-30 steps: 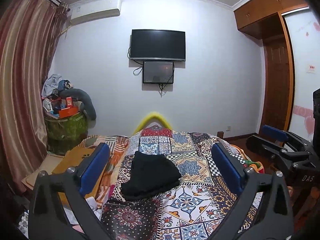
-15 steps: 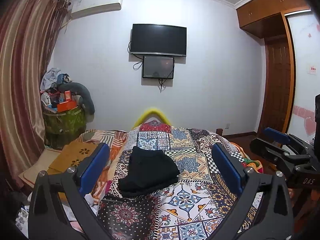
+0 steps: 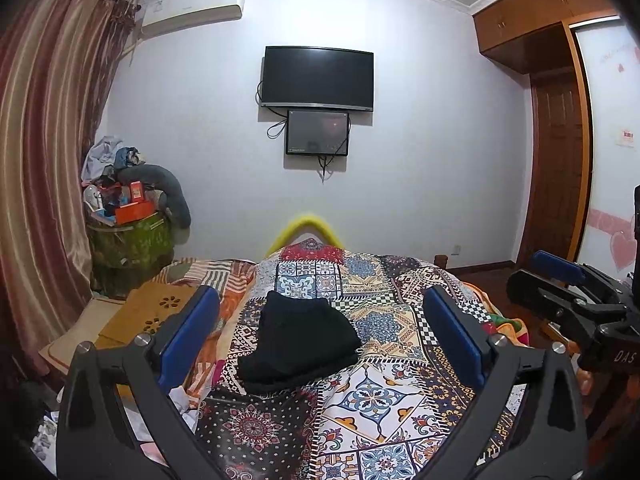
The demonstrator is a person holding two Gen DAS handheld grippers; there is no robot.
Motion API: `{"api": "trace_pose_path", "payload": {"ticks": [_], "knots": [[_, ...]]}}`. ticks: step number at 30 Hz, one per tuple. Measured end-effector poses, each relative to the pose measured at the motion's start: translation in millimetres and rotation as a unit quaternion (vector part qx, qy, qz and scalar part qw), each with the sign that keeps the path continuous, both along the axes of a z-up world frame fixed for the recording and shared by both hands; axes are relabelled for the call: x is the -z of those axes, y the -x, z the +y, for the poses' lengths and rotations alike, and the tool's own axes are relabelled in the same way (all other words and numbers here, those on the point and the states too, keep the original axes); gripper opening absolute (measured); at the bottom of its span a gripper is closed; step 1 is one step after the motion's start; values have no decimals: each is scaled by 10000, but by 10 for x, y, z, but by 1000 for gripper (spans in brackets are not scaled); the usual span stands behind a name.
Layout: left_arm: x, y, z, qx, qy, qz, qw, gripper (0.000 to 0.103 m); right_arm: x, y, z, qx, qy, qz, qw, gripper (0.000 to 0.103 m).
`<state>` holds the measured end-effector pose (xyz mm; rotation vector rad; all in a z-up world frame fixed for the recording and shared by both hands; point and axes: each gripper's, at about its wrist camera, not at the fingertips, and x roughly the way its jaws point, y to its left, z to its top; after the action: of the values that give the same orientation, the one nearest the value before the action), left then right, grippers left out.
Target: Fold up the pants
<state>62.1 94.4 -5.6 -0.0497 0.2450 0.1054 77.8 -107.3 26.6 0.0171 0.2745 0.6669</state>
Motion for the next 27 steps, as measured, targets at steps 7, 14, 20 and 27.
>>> {"api": "trace_pose_path", "payload": {"ticks": [7, 14, 20, 27], "knots": [[-12, 13, -4, 19, 11, -20, 10000, 103, -1, 0, -9, 9, -8, -6, 10000, 97], [-11, 24, -19, 64, 25, -24, 10000, 103, -2, 1, -37, 29, -34, -15, 10000, 98], [-17, 18, -55, 109, -59, -12, 9999, 103, 0, 8, -61, 51, -93, -25, 9999, 98], [-22, 20, -67, 102, -91, -22, 9999, 103, 5, 17, -69, 70, -94, -23, 9999, 98]]}}
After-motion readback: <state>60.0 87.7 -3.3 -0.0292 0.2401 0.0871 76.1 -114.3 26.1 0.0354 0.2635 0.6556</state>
